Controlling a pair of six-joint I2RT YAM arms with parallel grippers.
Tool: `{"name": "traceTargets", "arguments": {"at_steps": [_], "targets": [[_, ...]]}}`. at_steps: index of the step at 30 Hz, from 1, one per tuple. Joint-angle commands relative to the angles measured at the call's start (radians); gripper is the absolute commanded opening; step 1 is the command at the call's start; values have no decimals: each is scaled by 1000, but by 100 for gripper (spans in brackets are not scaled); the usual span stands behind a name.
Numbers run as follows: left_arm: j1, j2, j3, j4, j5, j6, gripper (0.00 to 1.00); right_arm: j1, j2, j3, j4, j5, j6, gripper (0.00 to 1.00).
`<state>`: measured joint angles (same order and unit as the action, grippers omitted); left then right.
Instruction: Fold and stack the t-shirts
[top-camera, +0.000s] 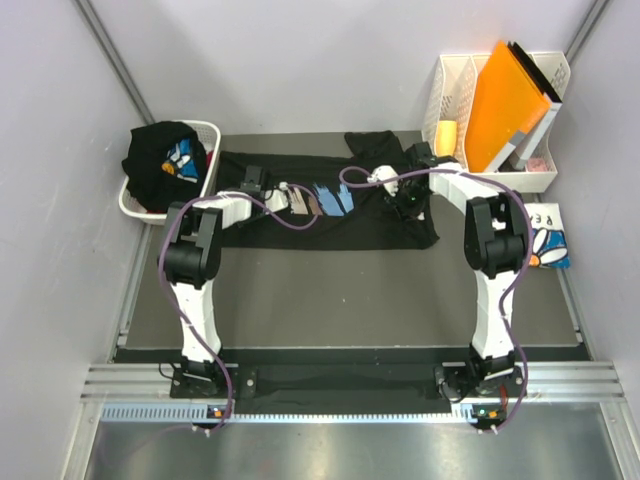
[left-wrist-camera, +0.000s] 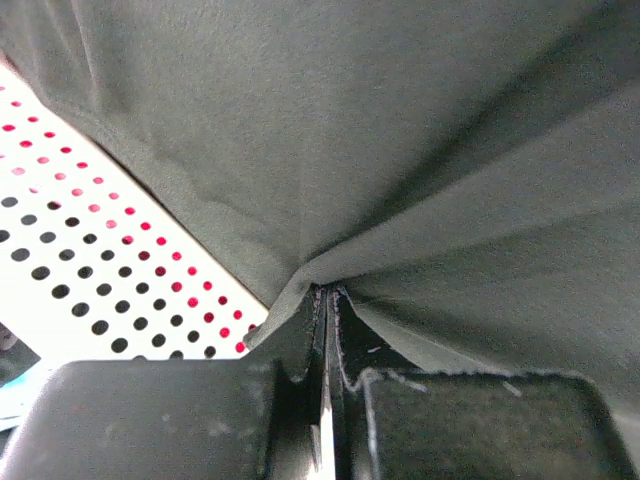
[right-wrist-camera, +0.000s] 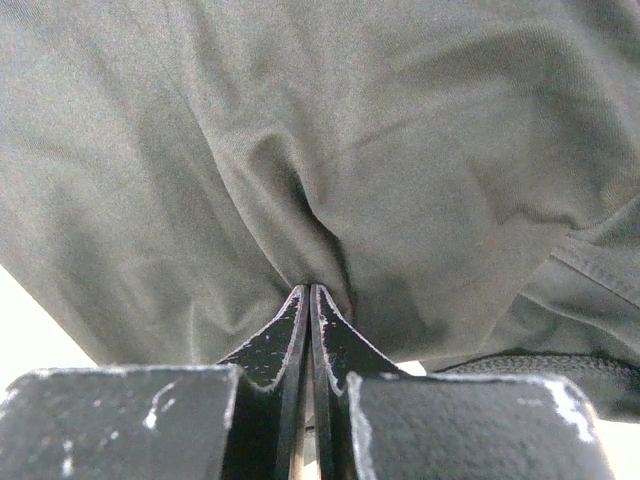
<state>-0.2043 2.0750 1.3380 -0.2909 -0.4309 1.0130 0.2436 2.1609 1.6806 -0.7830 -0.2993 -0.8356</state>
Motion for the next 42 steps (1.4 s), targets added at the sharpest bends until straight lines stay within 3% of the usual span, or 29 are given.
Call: {"name": "traceTargets", "arguments": {"at_steps": [1,28,32,34,39,42], "targets": [[19,62,4,-13,-40,-14,0,-52,-29,-71,27,78,-60,0],[37,14,26,-151,-22,-44,0,-61,-113,-160,22,100,-115,1],[36,-1,36,-146,-11,-57,0,-59,-119,-105,2,59,-108,16],[34,-6,43,-149,-9,-62,0,-53,-125,-44,-9,36,-88,18],[28,-26,41,-143,-12,-65,0,-37,-154,82,-10,-17,-31,43],[20,-41,44,-136,-12,-70,0,-33,-170,132,-15,-15,-22,47]]}}
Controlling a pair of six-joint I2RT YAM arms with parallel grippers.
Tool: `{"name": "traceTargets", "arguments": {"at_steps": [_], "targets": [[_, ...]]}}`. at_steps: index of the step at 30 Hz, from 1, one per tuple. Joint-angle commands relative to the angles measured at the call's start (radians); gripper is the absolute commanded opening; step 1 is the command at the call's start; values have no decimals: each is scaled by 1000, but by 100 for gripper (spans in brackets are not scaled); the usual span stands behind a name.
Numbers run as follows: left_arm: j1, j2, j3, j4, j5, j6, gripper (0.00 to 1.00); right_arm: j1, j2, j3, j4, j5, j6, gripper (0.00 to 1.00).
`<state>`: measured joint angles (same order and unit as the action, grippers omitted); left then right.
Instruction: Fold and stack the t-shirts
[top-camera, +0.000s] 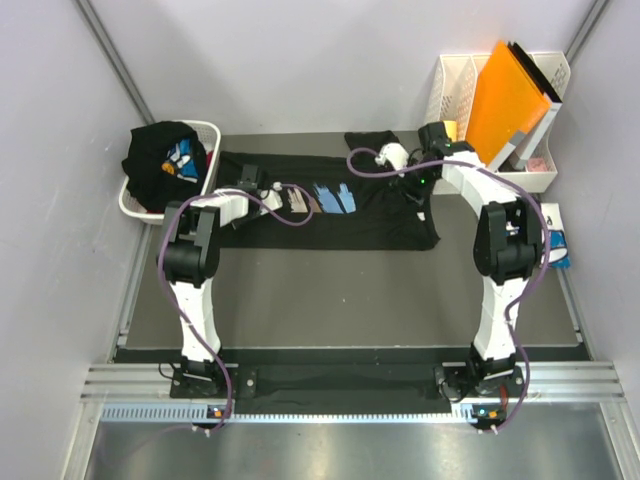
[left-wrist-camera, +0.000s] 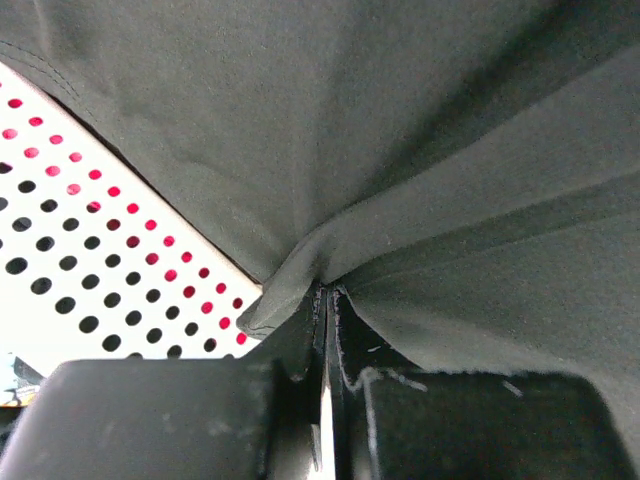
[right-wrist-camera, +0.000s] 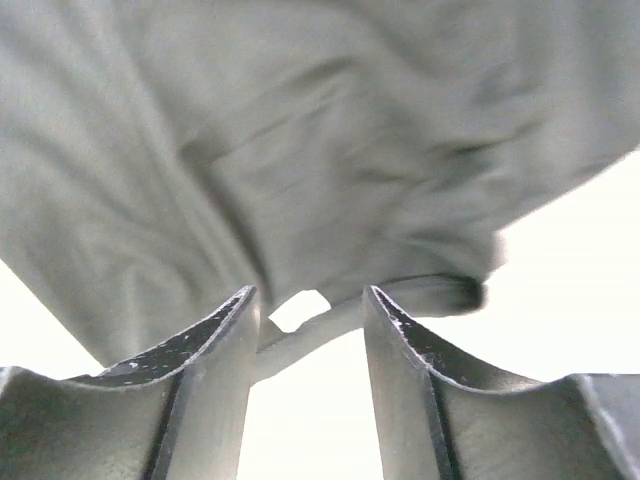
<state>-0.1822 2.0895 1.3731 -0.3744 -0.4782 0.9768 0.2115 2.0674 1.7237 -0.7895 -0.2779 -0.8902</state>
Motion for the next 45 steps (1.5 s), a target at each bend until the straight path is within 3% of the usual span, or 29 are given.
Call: {"name": "traceTargets", "arguments": {"at_steps": [1,4,8,12,16,21,26,32,45], "targets": [[-6,-62,11,-52,33,-35,0,-1,-78,102,-17,-35,31,47],[-16,-80,18,-55,33,-36,3,-6,-88,67,-85,-41,-9,47],[-26,-137,33,-95,88,-58,32,-33,-122,-62,-167,-92,-61,49],[-37,-193,24,-141,144,-78,40,-84,-142,-105,-284,-211,-70,53],[-37,-218,-9,-141,135,-63,40,-136,-148,-122,-361,-309,-69,55],[-37,-204,-55,-107,63,-17,39,-170,-165,-209,-346,-328,-67,54],[-33,-163,-83,-34,-79,46,25,-175,-187,-268,-315,-325,-67,53],[-20,-121,-103,47,-154,134,24,-175,-190,-282,-309,-319,-75,53],[-14,-19,-22,-34,-99,82,16,-173,-153,-268,-271,-310,-52,52]]}}
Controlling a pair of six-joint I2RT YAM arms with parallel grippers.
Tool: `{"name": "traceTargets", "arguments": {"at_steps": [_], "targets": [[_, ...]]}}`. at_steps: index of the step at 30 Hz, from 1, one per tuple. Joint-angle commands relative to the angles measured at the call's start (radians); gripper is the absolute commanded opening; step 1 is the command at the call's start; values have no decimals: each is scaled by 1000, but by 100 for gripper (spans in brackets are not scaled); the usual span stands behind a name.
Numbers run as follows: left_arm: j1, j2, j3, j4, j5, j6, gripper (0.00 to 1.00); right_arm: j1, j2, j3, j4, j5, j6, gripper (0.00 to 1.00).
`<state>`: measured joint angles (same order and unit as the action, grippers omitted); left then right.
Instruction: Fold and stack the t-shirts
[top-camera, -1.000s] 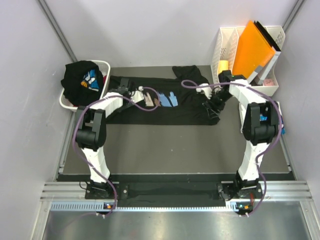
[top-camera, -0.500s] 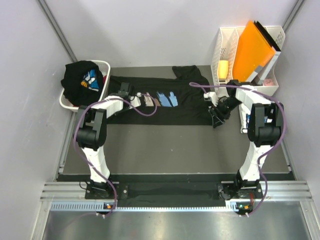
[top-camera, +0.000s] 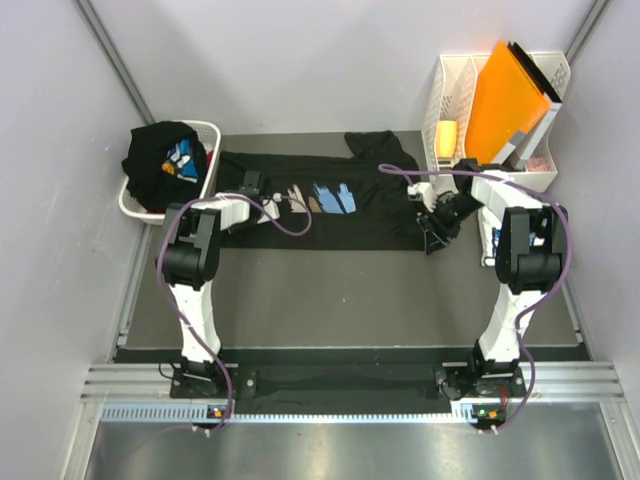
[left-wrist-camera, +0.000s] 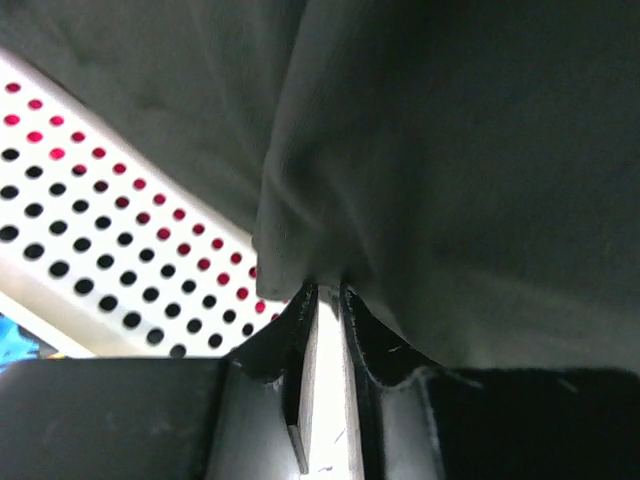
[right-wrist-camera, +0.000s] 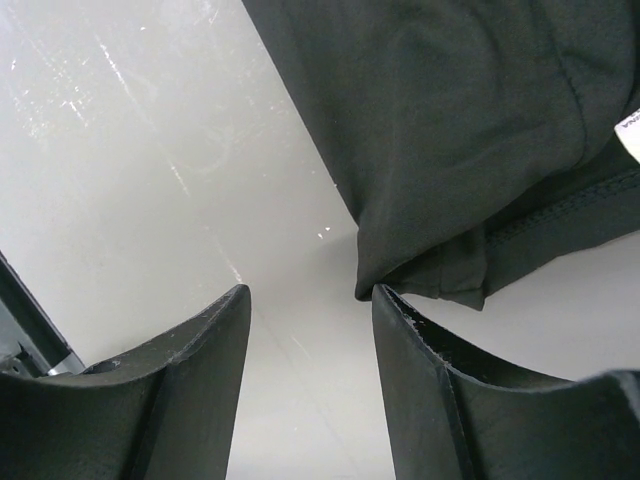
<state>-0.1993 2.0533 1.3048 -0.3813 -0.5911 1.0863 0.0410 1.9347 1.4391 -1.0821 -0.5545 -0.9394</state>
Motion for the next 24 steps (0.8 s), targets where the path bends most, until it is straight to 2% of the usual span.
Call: {"name": "traceTargets", "arguments": {"at_steps": [1,4,17,24], "targets": [[3,31,48,-27,14,-28,14,-4,-20,20,21,-33,1,52],[5,62,51,-19,2,-31,0,-3,-20,23,22,-32,-1,52],[14,126,68,19,-56,-8,0,-4,0,14,44,-47,14,54],[18,143,64,48,-99,34,0,-3,-2,4,125,-9,62,54]]}}
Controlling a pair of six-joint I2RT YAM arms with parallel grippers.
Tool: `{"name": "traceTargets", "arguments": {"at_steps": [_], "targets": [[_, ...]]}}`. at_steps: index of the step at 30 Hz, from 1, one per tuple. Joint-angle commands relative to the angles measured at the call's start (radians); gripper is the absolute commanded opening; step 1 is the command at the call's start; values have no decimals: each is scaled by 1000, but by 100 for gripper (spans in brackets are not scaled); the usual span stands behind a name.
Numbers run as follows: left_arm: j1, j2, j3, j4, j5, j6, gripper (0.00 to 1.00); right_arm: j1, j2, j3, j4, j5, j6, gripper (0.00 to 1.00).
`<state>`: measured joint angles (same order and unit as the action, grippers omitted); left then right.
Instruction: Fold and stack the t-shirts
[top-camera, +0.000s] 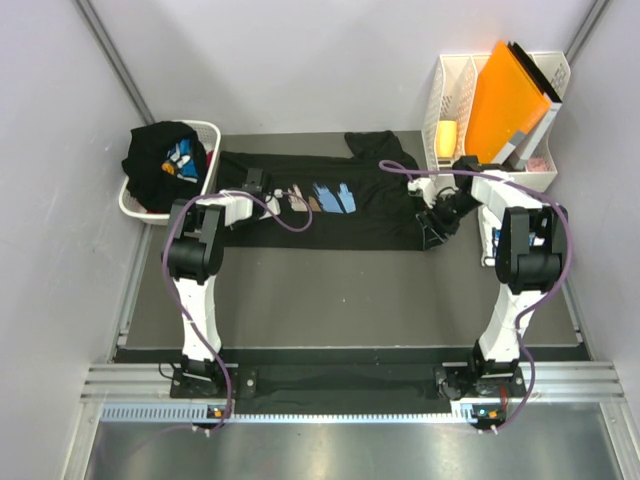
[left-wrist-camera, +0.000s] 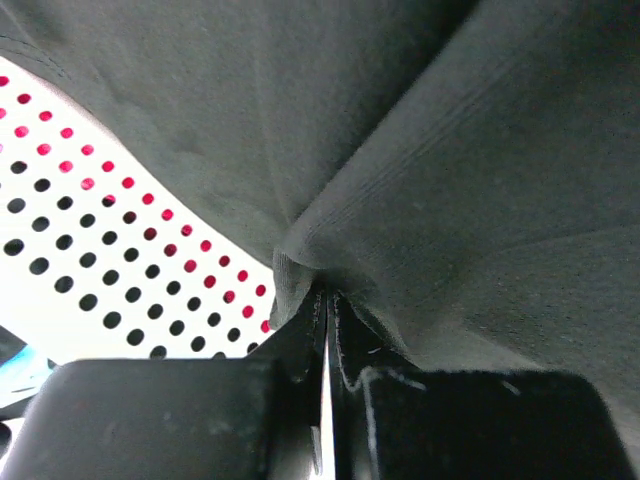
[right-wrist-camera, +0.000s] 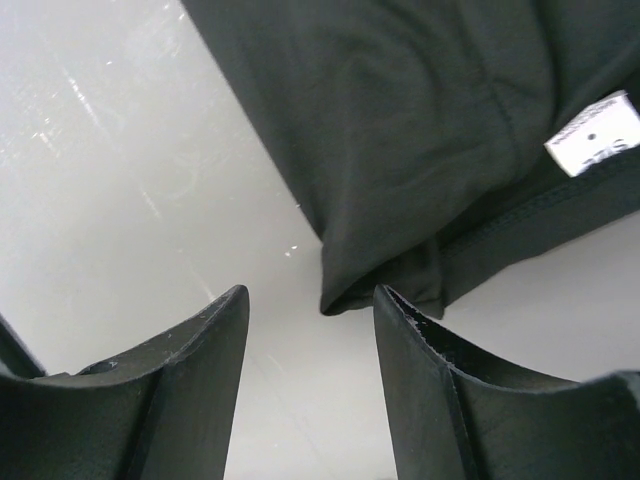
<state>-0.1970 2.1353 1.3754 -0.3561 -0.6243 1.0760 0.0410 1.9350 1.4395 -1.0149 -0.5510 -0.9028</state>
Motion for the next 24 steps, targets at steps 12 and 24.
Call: {"name": "traceTargets", "arguments": {"at_steps": [12,24], "targets": [[19,61,-3,5,-60,44,0,-3,13,-37,70,22,15,22],[19,51,10,-1,-57,59,0,-15,-31,-102,114,131,-10,0]]}}
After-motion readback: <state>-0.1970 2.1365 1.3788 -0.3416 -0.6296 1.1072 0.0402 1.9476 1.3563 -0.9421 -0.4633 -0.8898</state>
